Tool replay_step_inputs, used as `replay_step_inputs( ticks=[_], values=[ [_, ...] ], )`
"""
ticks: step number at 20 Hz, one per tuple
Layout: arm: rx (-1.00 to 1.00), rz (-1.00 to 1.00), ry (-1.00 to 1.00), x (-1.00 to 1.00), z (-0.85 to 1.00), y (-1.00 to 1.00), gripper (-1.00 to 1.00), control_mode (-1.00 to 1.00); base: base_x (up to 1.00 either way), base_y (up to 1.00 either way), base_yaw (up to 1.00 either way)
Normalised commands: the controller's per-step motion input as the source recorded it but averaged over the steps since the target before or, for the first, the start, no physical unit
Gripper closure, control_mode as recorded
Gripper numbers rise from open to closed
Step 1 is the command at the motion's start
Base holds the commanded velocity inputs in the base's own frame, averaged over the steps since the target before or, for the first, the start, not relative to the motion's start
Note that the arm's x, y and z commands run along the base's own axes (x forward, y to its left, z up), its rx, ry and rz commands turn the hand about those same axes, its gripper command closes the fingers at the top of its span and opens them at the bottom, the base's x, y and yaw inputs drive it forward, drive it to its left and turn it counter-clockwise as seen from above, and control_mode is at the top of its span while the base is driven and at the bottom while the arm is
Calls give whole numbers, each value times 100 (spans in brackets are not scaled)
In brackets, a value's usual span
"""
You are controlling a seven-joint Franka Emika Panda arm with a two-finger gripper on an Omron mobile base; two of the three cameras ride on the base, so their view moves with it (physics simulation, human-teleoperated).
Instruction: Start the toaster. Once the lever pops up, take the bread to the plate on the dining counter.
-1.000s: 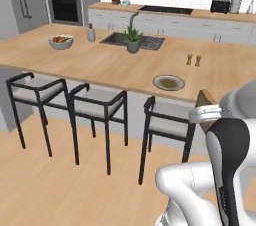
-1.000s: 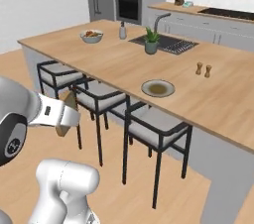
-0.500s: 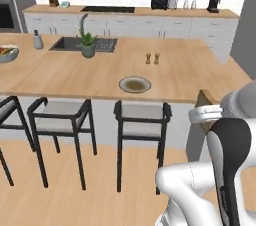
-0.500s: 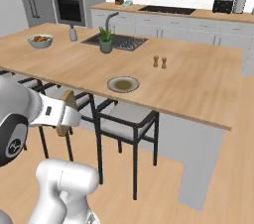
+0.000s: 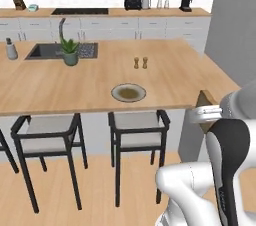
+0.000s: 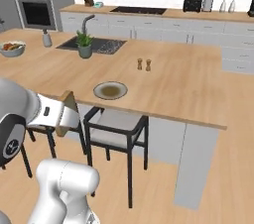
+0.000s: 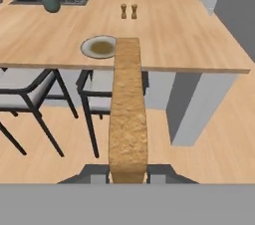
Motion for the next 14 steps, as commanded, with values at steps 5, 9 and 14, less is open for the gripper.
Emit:
replay_step_inputs(
  ticks=[5, 9, 14],
  values=[
    [0, 0, 0, 0, 0, 0, 100, 100, 67, 48, -2],
    [0, 0, 0, 0, 0, 0, 100, 100, 69, 59, -13],
    [0, 0, 0, 0, 0, 0, 100, 100, 51, 50, -19]
  ],
)
